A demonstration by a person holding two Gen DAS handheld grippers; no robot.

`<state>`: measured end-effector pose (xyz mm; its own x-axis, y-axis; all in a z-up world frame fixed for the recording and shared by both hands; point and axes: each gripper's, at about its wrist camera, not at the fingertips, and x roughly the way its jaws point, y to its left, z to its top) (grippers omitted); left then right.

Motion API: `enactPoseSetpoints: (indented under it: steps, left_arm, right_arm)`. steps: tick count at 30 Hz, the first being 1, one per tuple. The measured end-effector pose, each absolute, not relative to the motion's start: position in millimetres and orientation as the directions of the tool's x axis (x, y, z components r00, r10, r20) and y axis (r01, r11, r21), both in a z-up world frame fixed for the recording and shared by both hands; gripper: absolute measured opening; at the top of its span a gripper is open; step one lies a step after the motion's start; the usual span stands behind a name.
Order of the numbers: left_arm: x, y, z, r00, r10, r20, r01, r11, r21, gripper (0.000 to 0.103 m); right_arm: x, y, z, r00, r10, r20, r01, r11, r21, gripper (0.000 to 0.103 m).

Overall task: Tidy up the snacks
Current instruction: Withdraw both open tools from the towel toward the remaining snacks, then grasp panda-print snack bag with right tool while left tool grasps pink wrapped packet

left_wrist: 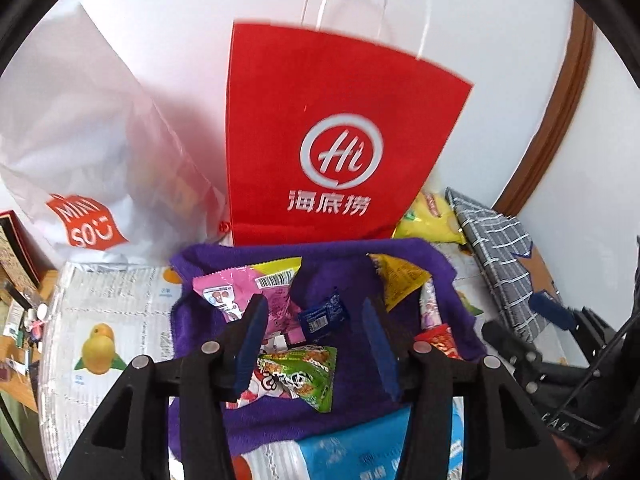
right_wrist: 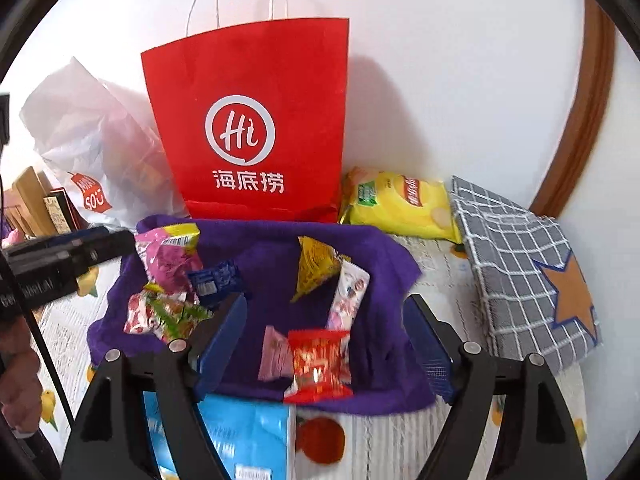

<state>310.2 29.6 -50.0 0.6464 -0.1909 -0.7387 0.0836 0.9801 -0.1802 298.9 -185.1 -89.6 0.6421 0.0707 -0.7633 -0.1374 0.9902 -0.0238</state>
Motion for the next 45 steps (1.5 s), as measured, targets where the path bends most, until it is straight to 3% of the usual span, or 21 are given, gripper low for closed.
enactPoseSetpoints:
  steps: [14,19,25,29,38,45]
  left_arm:
    - [215,65,-34,0.663,-0.131,-0.737,-0.014,0.982,-0.187,0.050]
    - [184,81,-34,0.673,-0.108,-0.732,-0.051,0.980,-0.192,0.050]
    - [163,88,-47,0.655,-0.100,-0.749,-0.066,0.980,-0.188,0.050]
    - [154,92,-54,0.642,-0.091,-0.761,-0.076,0.981,-0.181,0.050]
    - [140,108,-65,0.627,-0.073,-0.776,-0.102,0.979,-0.175,0.050]
    - [137,105,-74,0.610,-0.082,-0.788,-0.094,0.980,-0.175,0.050]
  right_arm:
    - [205,-202,-83,0.638,0.115,-0.761,-0.115,0.992,0.053,0.086]
    - [182,-203,-100,0.612,0.085,-0.786,-0.112,0.993,0.020,0.086]
    - [155,-193,-122,0.555,0.093,-0.827,-0.152,0.988,0.009,0.083]
    - [143,-176,-133,0.500,0.167,-0.850,-0.204,0.976,0.073,0.070]
    - [124,-136,-154,0.408,0.271,-0.872,-0.247,0.952,0.180,0.069]
    - [110,-123,-175,0.372,0.210,-0.904,-0.278,0.954,0.108,0.069]
